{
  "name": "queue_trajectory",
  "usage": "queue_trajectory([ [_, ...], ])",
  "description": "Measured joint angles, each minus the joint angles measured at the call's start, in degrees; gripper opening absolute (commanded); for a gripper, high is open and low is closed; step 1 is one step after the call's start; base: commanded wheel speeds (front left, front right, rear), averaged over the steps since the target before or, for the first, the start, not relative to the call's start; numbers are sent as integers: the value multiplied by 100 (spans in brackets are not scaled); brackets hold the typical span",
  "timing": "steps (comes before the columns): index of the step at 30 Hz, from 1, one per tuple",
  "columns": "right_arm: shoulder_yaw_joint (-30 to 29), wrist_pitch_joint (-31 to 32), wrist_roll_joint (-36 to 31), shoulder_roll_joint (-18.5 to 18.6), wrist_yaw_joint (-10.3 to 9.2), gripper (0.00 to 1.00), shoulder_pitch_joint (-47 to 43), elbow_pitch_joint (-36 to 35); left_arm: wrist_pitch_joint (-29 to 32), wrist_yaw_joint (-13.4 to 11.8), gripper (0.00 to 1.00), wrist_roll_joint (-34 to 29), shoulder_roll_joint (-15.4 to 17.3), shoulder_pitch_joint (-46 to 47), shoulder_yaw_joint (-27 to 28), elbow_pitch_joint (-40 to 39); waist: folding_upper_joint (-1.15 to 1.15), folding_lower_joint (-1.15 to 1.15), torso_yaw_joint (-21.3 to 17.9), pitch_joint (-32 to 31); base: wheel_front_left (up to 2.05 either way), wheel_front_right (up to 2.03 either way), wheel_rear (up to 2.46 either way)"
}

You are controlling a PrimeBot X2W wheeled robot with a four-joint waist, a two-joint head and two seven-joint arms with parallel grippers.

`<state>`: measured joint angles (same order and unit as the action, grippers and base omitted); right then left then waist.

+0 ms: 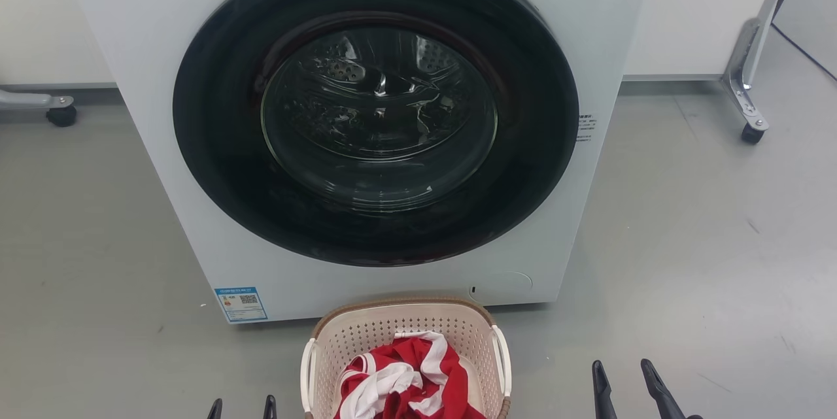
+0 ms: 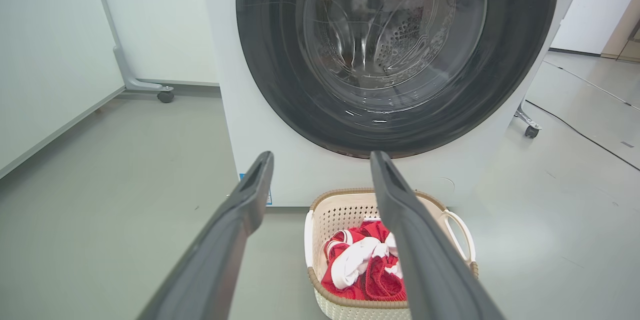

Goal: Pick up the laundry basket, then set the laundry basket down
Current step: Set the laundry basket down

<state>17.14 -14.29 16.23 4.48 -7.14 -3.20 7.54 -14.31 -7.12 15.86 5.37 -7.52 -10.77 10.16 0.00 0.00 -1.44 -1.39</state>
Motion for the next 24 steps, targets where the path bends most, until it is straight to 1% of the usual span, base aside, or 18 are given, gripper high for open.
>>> queue_trajectory([
  [6,-47,0,-127,-45,0,100,-52,-110,0,0,100,-141,-19,0,45,-29,0,0,12,7,0,0,0],
  [24,-80,0,-250,-105,0,100,-104,-170,0,0,100,-183,-74,0,-22,-112,0,1,38,43,0,0,0],
])
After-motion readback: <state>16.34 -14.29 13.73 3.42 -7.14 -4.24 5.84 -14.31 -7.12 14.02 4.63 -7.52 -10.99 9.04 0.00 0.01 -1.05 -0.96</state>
